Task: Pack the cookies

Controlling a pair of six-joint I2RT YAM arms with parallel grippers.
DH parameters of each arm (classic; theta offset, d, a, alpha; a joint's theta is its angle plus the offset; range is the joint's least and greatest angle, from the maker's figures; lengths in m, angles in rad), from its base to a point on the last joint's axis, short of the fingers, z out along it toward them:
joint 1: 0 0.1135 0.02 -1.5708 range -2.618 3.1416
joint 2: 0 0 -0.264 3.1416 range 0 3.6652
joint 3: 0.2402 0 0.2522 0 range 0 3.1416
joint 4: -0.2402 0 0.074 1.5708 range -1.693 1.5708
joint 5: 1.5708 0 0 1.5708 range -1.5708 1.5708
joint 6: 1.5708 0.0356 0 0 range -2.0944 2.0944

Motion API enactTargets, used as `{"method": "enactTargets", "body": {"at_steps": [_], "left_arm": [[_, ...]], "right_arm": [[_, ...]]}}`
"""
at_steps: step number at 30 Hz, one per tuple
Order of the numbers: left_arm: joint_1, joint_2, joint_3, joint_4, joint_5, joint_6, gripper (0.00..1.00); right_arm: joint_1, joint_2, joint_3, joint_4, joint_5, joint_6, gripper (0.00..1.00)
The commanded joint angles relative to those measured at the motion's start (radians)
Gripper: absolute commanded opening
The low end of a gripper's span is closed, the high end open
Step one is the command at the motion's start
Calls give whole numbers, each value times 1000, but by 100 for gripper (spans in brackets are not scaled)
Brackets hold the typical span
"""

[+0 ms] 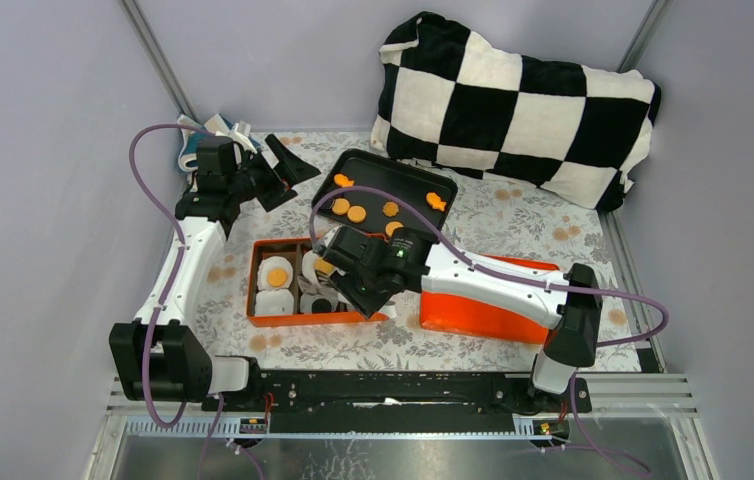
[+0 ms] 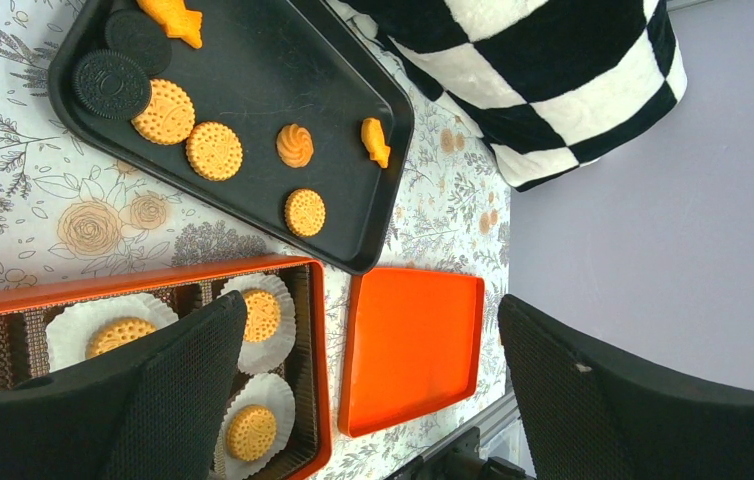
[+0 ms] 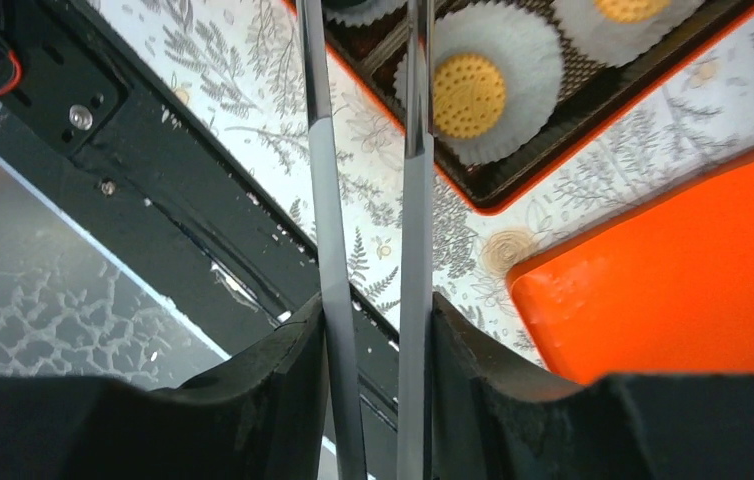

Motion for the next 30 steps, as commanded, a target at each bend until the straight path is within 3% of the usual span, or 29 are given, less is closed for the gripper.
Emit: {"method": "enactTargets", "body": {"at_steps": [1,7,12,20,30], "left_arm": [[3,-20,39,23,12,19,99],[3,-15,42,30,11,18,99],[3,-3,42,30,15,20,99],[3,17,43,33,13,25,99],[3,32,34,41,13,21,99]], "right_arm": [[8,-57,100,-3,159,-17,41],[-27,-60,135,-15,346,-34,42],[-168,-47,117,0,384,-30,40],[-376,-34,12,66,344,-44,36],[-399,-1,-120,114,201,2,43]]}}
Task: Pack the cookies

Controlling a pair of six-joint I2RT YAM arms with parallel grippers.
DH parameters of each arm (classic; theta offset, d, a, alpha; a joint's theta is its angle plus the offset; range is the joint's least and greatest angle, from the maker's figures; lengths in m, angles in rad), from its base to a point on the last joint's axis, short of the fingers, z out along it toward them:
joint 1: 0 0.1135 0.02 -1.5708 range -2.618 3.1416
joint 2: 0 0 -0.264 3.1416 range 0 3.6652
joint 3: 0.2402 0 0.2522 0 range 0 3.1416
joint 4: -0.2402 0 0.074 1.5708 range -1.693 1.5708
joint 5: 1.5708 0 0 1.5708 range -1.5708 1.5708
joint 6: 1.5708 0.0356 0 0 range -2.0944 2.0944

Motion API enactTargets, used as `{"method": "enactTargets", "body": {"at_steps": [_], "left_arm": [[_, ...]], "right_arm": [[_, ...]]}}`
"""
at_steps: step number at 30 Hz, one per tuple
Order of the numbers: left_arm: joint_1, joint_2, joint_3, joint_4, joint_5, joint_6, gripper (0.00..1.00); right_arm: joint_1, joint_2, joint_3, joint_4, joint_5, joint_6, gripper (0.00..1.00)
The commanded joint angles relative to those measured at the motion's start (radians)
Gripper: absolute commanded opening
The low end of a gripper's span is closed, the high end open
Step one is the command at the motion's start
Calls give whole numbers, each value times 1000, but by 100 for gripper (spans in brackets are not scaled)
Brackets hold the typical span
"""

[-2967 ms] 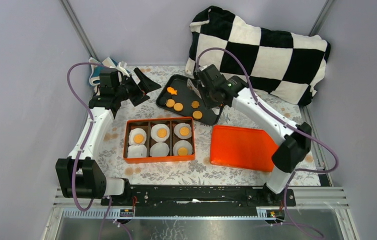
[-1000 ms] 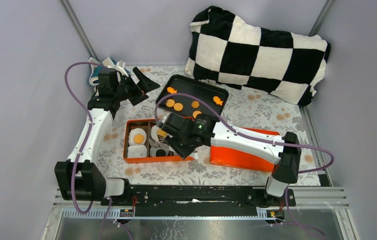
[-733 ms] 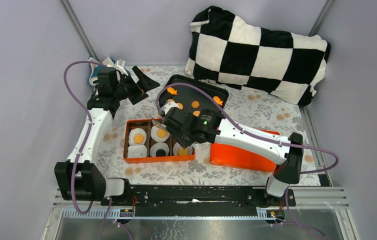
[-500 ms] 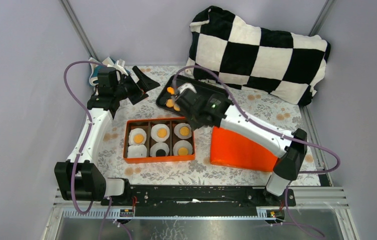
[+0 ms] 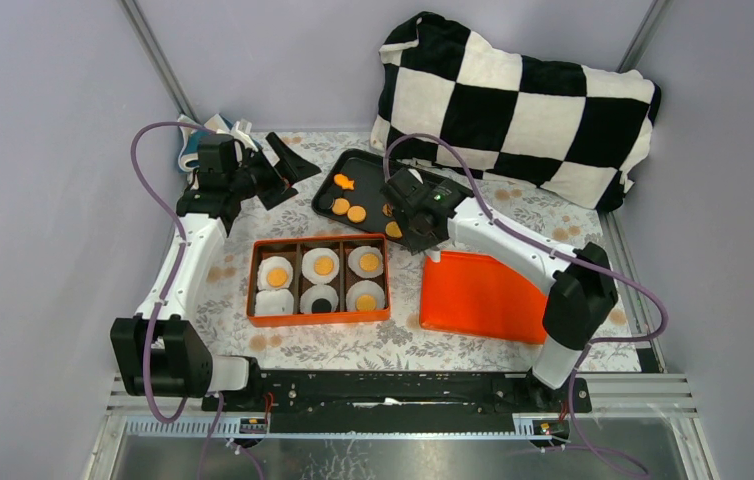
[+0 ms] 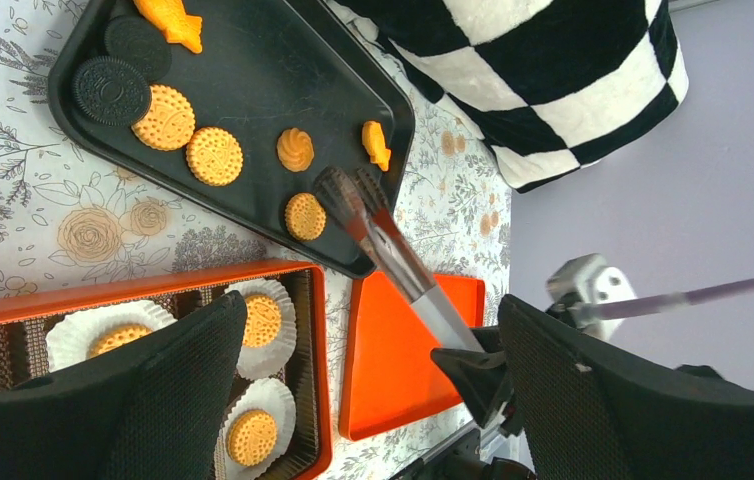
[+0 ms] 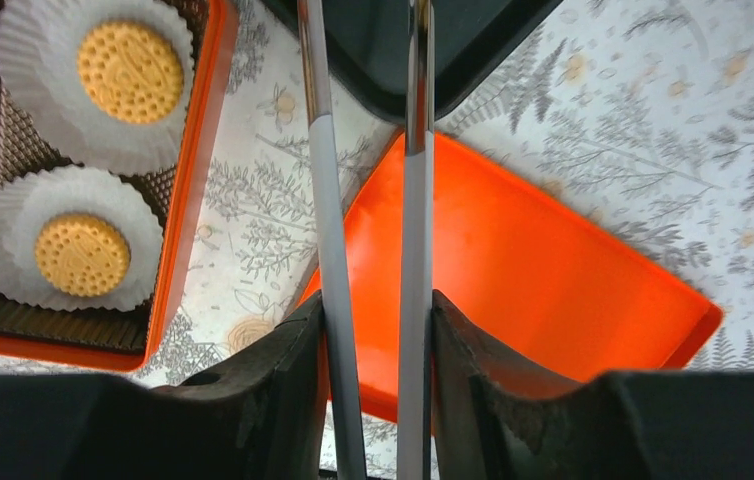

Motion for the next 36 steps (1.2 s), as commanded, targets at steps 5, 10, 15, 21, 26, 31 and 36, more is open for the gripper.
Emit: {"method": "enactTargets", "body": {"at_steps": [5,10,15,21,26,31,36], "left_arm": [[3,9,17,39,17,17,99],[4,4,13,39,17,15,99],[3,1,10,40,19,12,99],[3,-1,1,44,22,7,99],[3,9,-22,70,53,-14,99],[3,2,-24,69,57,-11,99],[3,-6,-19,60,58,-6,99]], "right_arm": [[5,14,-65,35,-76,56,45],[5,11,-83,30,-114,69,48],[7,26,-70,18,-156,77,48],[18,76,-17,-93,-114,73,47],[52,125,48,-208,20,67,45],[59,132,67,-220,12,72,40],[61,138,101,-217,51,83,19]]}}
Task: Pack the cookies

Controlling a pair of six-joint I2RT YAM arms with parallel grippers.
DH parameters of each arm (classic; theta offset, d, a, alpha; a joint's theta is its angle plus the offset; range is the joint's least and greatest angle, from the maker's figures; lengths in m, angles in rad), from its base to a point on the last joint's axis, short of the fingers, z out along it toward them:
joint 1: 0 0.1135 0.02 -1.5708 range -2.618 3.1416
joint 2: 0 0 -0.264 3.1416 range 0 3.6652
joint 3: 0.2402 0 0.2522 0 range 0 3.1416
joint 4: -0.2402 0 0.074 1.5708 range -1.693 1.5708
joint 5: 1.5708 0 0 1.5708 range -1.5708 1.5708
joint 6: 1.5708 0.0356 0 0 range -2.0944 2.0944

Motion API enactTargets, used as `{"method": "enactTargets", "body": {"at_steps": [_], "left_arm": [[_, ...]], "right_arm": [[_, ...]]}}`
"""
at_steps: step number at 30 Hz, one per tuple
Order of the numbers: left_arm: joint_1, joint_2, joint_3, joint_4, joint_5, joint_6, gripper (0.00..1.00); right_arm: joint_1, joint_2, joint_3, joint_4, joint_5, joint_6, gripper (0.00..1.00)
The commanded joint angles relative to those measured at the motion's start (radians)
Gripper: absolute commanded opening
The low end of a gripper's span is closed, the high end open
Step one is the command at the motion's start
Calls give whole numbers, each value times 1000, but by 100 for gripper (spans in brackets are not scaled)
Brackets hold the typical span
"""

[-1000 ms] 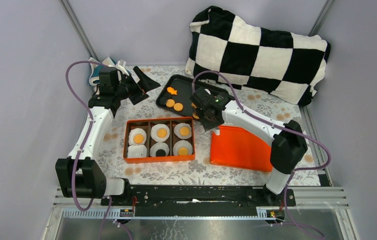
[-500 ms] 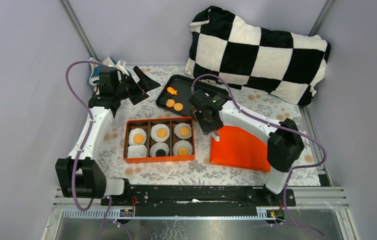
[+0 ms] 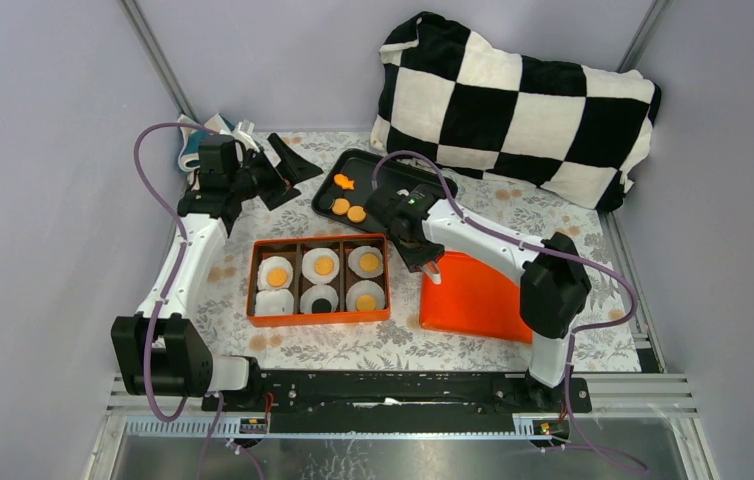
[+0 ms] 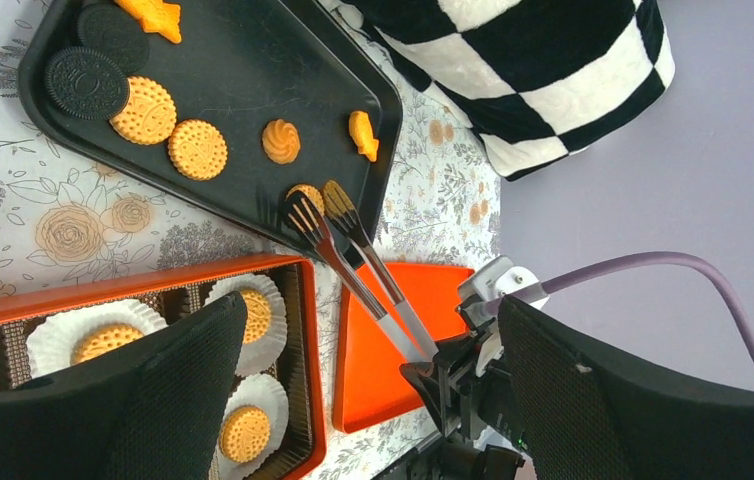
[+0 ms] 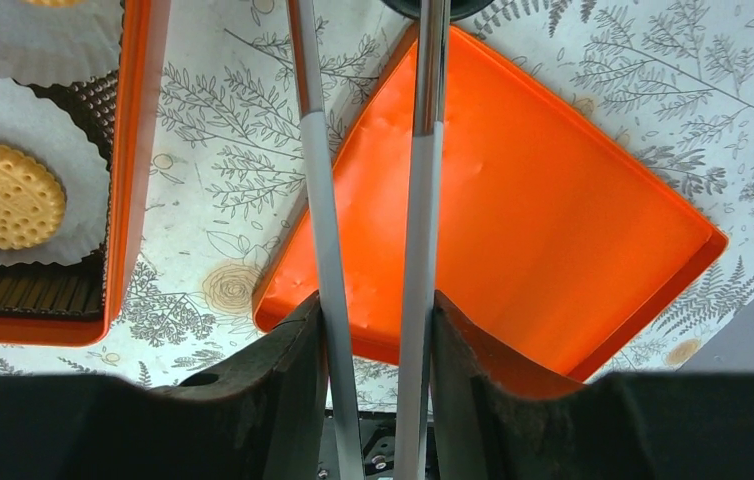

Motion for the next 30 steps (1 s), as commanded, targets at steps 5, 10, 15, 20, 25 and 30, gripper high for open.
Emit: {"method": "enactTargets", "body": {"at_steps": [5,10,15,20,25,30], "left_arm": [[3,-17,8,26,12,3,99],[37,-32,39,-9,-21,-2,98],[125,-12,103,-48,-21,-23,99],[232,32,135,-38,27,-93,98],[256,47,127,-28,47,-95,99],[257,43,119,-50,42,-63,98]], "right_arm": [[6,-32,121,-10,153,32,0],[10,-83,178,20,167,15,0],[52,-122,245,31,117,-15,0],[167,-119,332,35,68,-57,0],[300,-46,421,36,-54,-125,0],[387,50,490,25,-134,-150,0]]}}
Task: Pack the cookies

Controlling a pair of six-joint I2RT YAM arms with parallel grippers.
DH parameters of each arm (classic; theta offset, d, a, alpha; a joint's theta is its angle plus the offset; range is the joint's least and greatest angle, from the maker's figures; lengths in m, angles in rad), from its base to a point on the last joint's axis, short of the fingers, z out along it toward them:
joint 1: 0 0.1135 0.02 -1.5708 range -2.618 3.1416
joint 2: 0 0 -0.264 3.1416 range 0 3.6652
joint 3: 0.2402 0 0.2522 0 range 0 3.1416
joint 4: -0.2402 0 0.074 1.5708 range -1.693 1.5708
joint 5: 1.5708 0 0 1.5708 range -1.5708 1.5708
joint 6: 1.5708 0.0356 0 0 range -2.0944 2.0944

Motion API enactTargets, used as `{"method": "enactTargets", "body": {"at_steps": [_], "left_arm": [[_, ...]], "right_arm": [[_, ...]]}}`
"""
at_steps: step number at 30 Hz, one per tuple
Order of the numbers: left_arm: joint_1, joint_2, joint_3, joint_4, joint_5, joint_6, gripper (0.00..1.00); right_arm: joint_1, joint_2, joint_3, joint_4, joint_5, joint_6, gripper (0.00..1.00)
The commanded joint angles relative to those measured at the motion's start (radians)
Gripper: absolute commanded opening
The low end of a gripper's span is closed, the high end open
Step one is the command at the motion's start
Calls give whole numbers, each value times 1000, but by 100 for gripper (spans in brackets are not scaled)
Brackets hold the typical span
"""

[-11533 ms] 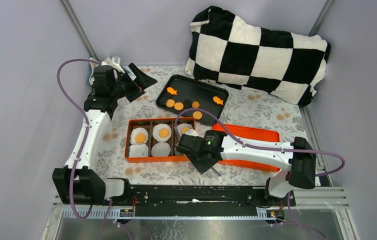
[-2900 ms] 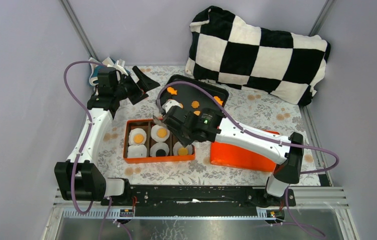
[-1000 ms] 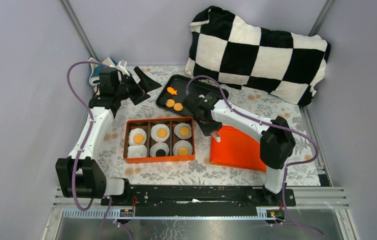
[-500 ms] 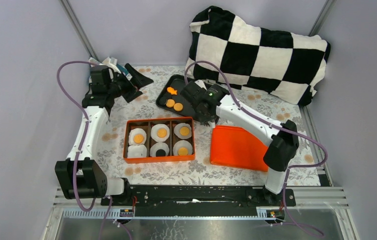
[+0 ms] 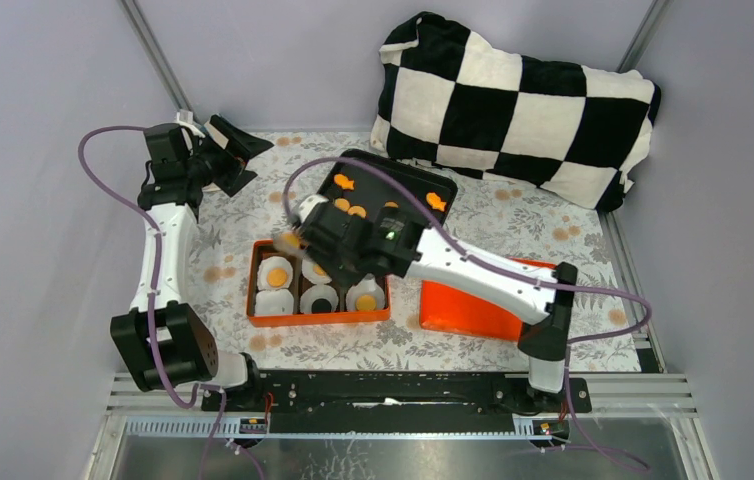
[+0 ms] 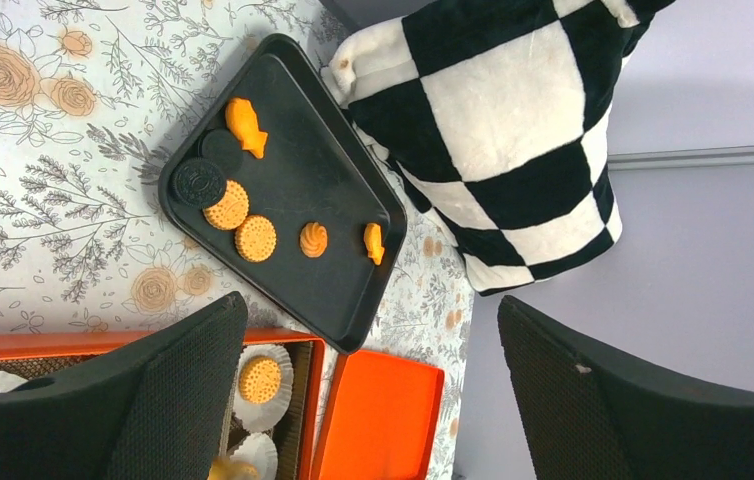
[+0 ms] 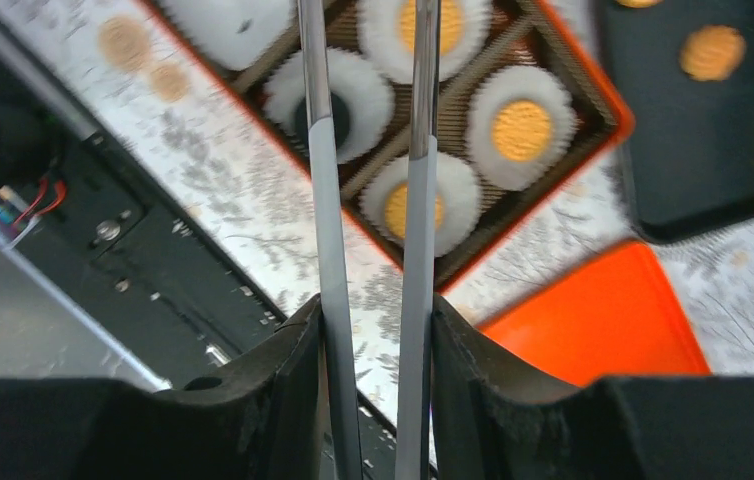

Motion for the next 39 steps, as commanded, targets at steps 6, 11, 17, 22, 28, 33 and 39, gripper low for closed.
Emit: {"method": "enactTargets", "body": {"at_steps": [6,11,17,22,28,33,39], "left_arm": [[5,-11,-1,-22,28,31,99],[4,-17,-7,-10,42,34,99],[5,-28,-9,-5,46,47,99],[4,-36,-9,1,59,57,99],[5,-46,-17,21,74,58,99],[5,-50,-16,27,75,63,99],[4,-47,-19,37,87,58,99]], "right_arm": [[93,129,81,26,-198,-58,0],[104,167,69,58,-240,-57,1],[104,213,107,52,-236,-64,24],[104,236,125,31,-231,-65,40],[104,228,120,48,-221,-59,50],[104,217,121,56,-220,-62,52],[103,158,100,82,-109,-70,8]]}}
